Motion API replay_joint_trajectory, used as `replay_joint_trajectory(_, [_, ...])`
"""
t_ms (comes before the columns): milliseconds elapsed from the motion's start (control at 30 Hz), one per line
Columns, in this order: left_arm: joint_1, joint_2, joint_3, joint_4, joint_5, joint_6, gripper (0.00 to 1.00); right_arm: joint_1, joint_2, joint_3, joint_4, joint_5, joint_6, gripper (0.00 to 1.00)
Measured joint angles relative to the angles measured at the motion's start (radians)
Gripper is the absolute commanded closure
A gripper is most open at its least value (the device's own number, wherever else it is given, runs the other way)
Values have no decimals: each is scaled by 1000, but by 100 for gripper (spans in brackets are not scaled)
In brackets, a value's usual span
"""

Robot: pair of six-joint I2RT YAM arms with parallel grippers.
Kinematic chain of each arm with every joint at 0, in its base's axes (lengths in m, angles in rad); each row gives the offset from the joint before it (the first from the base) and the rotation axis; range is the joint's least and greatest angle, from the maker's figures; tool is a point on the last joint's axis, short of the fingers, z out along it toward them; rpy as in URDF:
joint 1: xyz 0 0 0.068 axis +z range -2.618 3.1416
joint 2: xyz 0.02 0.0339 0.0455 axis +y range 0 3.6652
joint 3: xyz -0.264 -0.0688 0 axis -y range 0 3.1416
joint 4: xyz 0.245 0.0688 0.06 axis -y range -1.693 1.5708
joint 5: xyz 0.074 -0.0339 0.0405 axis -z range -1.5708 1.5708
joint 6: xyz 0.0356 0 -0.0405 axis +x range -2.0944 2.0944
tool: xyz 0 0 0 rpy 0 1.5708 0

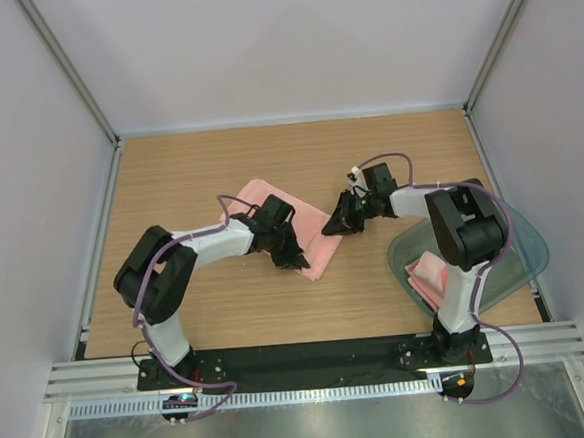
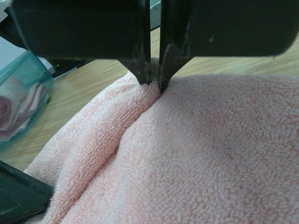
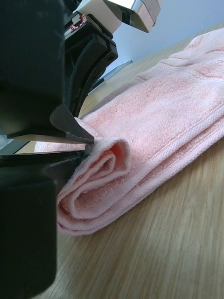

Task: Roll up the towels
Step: Roll the towel

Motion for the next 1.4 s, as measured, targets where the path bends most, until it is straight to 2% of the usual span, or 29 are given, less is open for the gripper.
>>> replay_joint_trajectory(200, [1,16,0,19,8,15,100,-4,3,68,-118,49,-50,78])
replay_joint_trajectory(400, [3,26,0,36,31,16,100,-86,6,255,-315,223,-144,74])
replay_joint_trajectory(500, [5,30,0,40,41,15,100,-137,-6,332,-373,294,-172,62])
replay_joint_trajectory(533, [6,32,0,42,45,15,100,-146,-19,337,-383,306,-177,51])
replay_joint_trajectory(567, [7,33,0,43,49,15,100,-153,-43,335,-398,317,-178,46])
replay_joint_trajectory(633, [8,36,0,47,53,15,100,-151,-109,306,-417,321,-185,36])
replay_joint_trajectory(733, [9,41,0,53,62,14,94,-135,-251,206,-417,298,-183,27])
replay_joint_trajectory(767, [9,43,1,56,67,15,90,-132,-295,167,-414,281,-179,26])
replay_joint_trajectory(867, [10,49,1,66,77,14,89,-123,-378,45,-382,220,-166,25])
replay_joint_trajectory(1033, [10,52,1,71,82,15,88,-97,-354,-113,-319,166,-124,25])
replay_joint_trajectory(1400, [11,59,1,86,101,30,89,-46,-158,-120,-114,58,-57,25])
